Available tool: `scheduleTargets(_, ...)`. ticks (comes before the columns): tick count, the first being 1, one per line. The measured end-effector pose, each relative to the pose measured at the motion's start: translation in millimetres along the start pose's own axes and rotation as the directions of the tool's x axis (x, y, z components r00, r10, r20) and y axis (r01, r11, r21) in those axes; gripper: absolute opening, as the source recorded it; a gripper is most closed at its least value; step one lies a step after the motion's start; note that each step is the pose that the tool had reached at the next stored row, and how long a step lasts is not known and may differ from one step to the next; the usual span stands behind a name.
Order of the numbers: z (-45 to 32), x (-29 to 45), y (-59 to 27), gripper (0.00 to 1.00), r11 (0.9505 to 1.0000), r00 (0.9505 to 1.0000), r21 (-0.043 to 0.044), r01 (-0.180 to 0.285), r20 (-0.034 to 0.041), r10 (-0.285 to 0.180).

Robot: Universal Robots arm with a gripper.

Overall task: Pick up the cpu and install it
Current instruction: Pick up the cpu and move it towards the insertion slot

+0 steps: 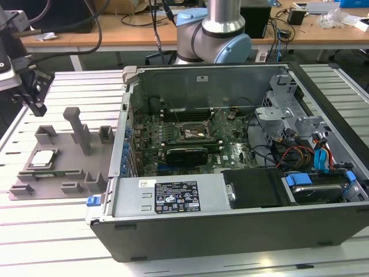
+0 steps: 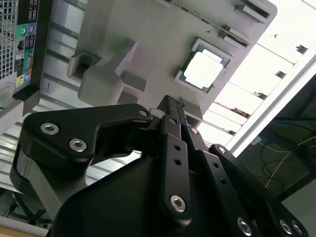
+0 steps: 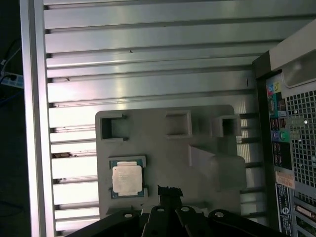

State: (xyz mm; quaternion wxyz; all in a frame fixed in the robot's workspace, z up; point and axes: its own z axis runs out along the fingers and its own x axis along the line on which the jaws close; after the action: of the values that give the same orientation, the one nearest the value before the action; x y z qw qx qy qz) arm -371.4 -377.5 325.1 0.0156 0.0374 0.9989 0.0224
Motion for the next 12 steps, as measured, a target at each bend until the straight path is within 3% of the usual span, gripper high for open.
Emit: scheduleTargets(12,13.9,8.6,-1.3,0.11,1.0000,1.0000,-0.0002,0.000,0.0001,0.000)
